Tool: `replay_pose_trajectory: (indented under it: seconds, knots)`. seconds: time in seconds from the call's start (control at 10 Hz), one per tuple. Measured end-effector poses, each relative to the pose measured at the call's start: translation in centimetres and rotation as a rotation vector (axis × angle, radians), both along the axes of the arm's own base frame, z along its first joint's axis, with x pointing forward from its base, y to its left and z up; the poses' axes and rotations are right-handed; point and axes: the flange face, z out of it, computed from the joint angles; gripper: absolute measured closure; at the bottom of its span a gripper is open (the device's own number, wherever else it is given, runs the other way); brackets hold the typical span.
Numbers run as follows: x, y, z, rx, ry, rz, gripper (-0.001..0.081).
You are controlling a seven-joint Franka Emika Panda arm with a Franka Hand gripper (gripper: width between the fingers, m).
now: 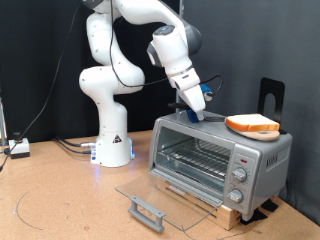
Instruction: Make a piece of toast with the oven
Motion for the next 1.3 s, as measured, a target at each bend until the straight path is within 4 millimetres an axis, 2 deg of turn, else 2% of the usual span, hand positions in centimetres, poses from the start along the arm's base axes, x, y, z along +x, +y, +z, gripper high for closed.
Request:
replay_pose_trajectory:
  seconds: [1.0,1.1,1.2,1.3]
  knots:
    - [0.03,-0.03,0.04,0.003,0.002,-0.017,-0.0002]
    - [0.01,0.01,0.01,0.002,0.002,-0.016,0.0122]
    - [0.01,0.02,0.01,0.003,0.002,-0.016,0.0122]
    - [0.01,0.02,0.01,0.004,0.003,-0.017,0.0259]
